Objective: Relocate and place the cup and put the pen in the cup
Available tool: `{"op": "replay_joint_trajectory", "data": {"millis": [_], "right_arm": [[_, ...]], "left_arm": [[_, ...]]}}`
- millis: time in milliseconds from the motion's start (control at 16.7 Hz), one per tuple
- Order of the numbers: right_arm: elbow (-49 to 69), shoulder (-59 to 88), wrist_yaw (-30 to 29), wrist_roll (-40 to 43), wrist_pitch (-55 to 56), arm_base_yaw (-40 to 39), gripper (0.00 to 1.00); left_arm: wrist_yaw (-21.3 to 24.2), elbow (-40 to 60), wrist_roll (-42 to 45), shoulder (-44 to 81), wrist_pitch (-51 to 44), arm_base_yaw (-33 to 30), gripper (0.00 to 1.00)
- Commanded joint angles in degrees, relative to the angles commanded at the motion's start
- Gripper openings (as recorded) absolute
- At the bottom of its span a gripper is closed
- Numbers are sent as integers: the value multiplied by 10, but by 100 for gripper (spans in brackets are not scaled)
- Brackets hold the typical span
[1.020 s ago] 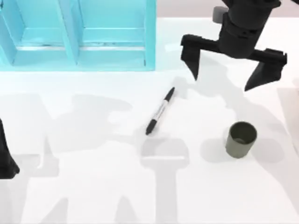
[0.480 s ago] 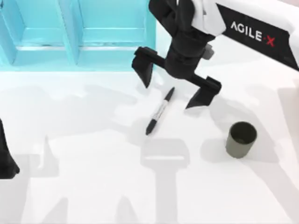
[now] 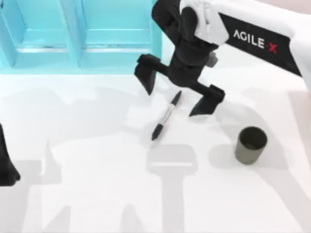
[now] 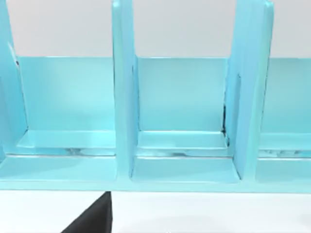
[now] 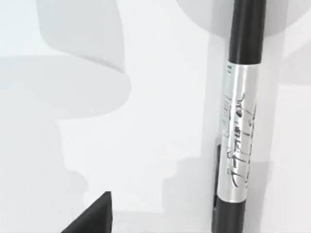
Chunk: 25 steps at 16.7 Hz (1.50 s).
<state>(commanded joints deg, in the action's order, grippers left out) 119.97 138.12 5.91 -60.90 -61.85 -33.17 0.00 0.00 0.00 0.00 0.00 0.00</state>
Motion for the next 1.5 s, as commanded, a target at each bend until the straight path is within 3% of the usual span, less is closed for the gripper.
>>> {"op": "replay_joint_trajectory", "data": {"millis": [360,660,1440,1500], "right_arm": [[-39,65,-3,-11,105,-10,100],[-43,72,-3,-12,116,-11,100],[-43,72,-3,-12,116,-11,2],[-43,72,-3,-12,116,-11,0]], "left_arm": [[0,0,0,0,0,0,100],[0,0,0,0,0,0,100],[0,0,0,0,0,0,100],[0,0,0,0,0,0,100]]}}
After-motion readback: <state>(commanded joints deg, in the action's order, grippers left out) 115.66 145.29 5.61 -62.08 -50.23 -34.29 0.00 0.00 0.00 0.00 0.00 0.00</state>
